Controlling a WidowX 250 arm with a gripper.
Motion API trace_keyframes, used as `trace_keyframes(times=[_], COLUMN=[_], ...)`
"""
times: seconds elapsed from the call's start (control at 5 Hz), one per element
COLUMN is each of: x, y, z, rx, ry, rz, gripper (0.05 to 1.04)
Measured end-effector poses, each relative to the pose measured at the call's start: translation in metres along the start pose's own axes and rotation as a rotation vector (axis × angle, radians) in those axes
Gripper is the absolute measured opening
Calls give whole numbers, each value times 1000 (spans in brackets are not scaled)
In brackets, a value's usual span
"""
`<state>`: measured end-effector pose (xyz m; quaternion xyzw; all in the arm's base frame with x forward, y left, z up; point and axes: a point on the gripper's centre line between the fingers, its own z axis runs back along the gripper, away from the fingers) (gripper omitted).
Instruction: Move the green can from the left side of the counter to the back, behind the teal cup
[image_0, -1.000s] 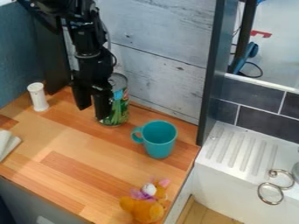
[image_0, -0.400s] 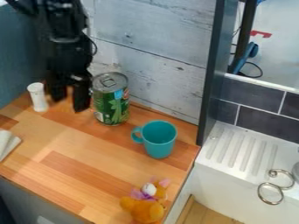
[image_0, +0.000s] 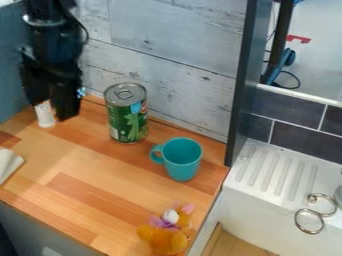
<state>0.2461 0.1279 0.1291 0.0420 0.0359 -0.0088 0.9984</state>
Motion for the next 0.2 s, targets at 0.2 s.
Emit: trace_keyframes(times=[0.2], x=[-25], y=[2], z=[28], rx=[17], ry=[-87], rz=[46], gripper=[1001])
